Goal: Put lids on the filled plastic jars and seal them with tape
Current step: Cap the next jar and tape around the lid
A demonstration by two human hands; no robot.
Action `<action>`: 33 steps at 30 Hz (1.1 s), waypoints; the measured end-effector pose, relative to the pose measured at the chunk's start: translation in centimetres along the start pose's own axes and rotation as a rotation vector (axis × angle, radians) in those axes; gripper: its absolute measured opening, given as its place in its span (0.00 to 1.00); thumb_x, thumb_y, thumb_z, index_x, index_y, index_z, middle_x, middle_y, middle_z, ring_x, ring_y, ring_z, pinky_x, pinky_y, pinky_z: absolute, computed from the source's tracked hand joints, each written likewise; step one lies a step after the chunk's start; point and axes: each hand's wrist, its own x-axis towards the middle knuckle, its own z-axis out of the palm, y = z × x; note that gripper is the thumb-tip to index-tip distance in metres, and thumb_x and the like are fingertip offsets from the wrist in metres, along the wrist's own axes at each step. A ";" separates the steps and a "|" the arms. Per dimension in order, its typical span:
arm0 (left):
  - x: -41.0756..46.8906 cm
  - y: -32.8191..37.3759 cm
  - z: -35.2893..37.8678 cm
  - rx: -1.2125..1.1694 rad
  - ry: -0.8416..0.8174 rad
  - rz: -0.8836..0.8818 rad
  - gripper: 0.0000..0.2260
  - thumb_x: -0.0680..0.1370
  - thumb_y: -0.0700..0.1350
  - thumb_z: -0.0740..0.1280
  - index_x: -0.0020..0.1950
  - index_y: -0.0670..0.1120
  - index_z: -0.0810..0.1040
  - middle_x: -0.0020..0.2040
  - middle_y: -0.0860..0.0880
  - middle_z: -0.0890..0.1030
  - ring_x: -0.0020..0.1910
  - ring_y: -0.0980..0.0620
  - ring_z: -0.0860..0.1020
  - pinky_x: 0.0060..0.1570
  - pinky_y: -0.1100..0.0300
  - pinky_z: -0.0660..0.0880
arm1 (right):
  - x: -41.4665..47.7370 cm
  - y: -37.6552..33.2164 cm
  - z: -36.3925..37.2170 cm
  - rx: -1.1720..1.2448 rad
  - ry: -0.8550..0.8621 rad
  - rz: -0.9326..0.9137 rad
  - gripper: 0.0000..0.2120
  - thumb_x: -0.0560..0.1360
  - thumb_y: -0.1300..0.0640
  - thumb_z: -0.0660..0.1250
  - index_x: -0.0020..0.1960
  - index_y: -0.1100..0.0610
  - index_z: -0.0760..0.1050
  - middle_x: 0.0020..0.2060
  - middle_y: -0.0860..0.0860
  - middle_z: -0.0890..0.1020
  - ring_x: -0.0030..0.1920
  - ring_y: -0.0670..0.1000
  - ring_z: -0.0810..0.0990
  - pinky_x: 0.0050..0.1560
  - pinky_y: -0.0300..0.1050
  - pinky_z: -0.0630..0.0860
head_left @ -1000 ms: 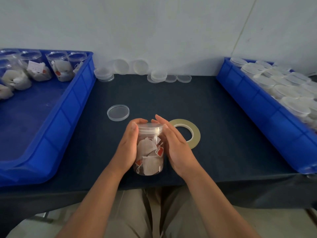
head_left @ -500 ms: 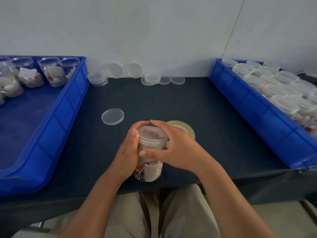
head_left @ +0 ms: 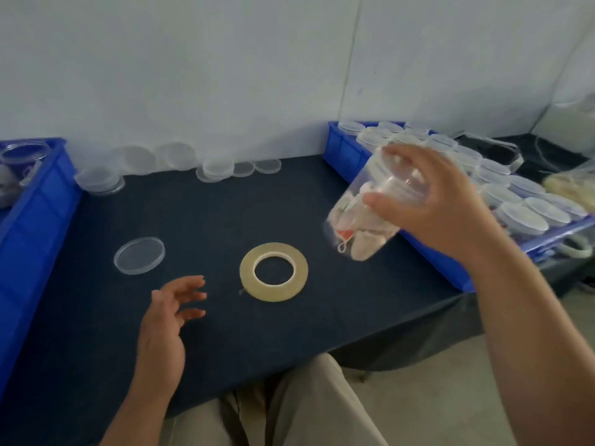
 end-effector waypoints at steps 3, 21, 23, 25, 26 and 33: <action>0.3 -0.4 -0.2 0.029 -0.006 -0.002 0.34 0.76 0.79 0.54 0.58 0.54 0.83 0.60 0.49 0.84 0.58 0.48 0.81 0.52 0.59 0.81 | 2.3 3.4 -5.5 -0.139 0.074 0.103 0.40 0.63 0.27 0.69 0.72 0.39 0.71 0.63 0.40 0.77 0.59 0.43 0.75 0.56 0.40 0.69; -0.6 -0.1 -0.7 0.301 -0.092 0.035 0.19 0.80 0.67 0.57 0.57 0.61 0.82 0.53 0.54 0.84 0.51 0.56 0.82 0.48 0.51 0.80 | 4.7 22.5 -6.5 -0.558 -0.336 0.399 0.41 0.75 0.33 0.72 0.81 0.49 0.65 0.77 0.56 0.72 0.73 0.62 0.72 0.70 0.61 0.68; -0.7 0.2 -0.6 0.302 -0.093 0.027 0.18 0.79 0.67 0.57 0.56 0.62 0.82 0.52 0.55 0.84 0.51 0.57 0.82 0.49 0.52 0.78 | 4.3 23.2 -6.1 -0.611 -0.395 0.335 0.36 0.79 0.36 0.67 0.82 0.50 0.64 0.77 0.56 0.71 0.75 0.62 0.70 0.75 0.62 0.65; -0.7 0.5 -0.5 0.308 -0.097 0.022 0.17 0.78 0.66 0.57 0.55 0.62 0.82 0.51 0.56 0.84 0.50 0.58 0.82 0.50 0.53 0.77 | 4.3 23.9 -6.3 -0.576 -0.435 0.312 0.34 0.82 0.42 0.67 0.83 0.50 0.61 0.80 0.56 0.68 0.77 0.62 0.67 0.77 0.62 0.61; -0.8 0.6 -0.4 0.315 -0.103 0.019 0.17 0.77 0.67 0.57 0.55 0.63 0.82 0.51 0.57 0.84 0.50 0.58 0.82 0.50 0.53 0.77 | 4.4 24.2 -6.4 -0.571 -0.461 0.306 0.33 0.83 0.45 0.67 0.84 0.50 0.59 0.81 0.56 0.66 0.79 0.62 0.65 0.78 0.62 0.60; -0.7 1.0 0.0 0.339 -0.135 0.020 0.07 0.83 0.58 0.64 0.53 0.62 0.82 0.51 0.56 0.84 0.49 0.58 0.82 0.46 0.65 0.79 | 5.5 24.7 -4.8 -0.734 -0.464 0.380 0.41 0.82 0.45 0.69 0.86 0.51 0.48 0.82 0.56 0.61 0.78 0.62 0.64 0.77 0.63 0.64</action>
